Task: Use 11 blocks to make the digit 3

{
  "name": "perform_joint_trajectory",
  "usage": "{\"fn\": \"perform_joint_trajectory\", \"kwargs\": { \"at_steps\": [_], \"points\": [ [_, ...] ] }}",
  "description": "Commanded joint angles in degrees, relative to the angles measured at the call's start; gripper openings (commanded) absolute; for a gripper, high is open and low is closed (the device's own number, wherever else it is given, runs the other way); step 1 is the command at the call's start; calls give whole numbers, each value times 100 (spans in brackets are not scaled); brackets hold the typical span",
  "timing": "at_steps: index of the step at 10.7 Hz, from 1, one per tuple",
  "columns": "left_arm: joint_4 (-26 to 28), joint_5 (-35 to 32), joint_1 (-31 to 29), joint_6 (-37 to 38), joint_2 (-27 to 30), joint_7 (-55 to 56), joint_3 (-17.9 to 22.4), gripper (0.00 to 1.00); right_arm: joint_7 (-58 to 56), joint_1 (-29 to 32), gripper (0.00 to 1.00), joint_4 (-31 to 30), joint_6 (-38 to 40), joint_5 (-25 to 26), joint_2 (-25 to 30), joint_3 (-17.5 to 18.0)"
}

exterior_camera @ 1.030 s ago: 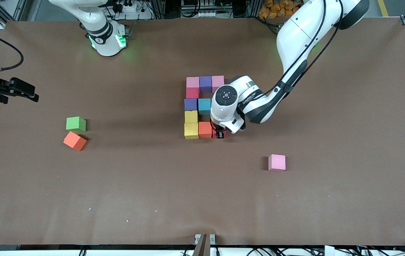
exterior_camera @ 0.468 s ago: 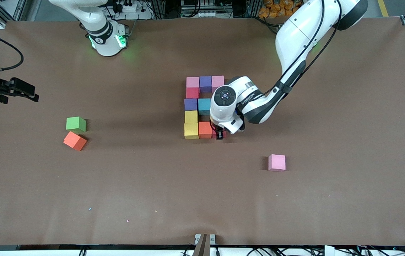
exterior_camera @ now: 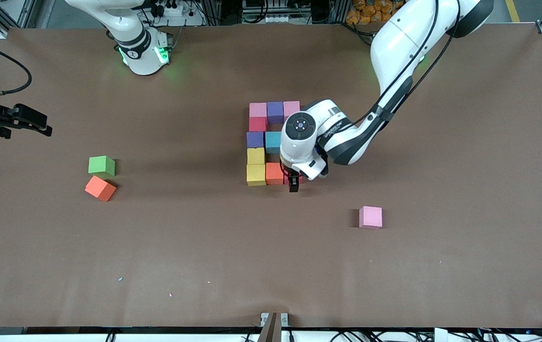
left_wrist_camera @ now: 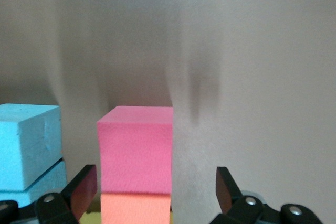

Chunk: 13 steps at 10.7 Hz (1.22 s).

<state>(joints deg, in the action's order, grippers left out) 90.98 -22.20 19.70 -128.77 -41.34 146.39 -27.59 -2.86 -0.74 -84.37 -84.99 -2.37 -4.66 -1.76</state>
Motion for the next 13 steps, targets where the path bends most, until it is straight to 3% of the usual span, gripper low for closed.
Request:
{"fn": "perform_joint_trajectory", "kwargs": {
  "at_steps": [1,3,6,13],
  "points": [
    [69,14,-9,430,511,-23,-97,100,58,-14,100,88,62,17,-53,9],
    [60,5,-123,886,959,-529,-107,100,58,-14,100,88,62,17,-53,9],
    [43,23,-510,994,1390,-1872,-98,100,58,-14,100,88,62,17,-53,9],
    [-28,-56,-1740,1003,1866,-5548,-71,100,58,-14,100,88,62,17,-53,9]
  ]
}}
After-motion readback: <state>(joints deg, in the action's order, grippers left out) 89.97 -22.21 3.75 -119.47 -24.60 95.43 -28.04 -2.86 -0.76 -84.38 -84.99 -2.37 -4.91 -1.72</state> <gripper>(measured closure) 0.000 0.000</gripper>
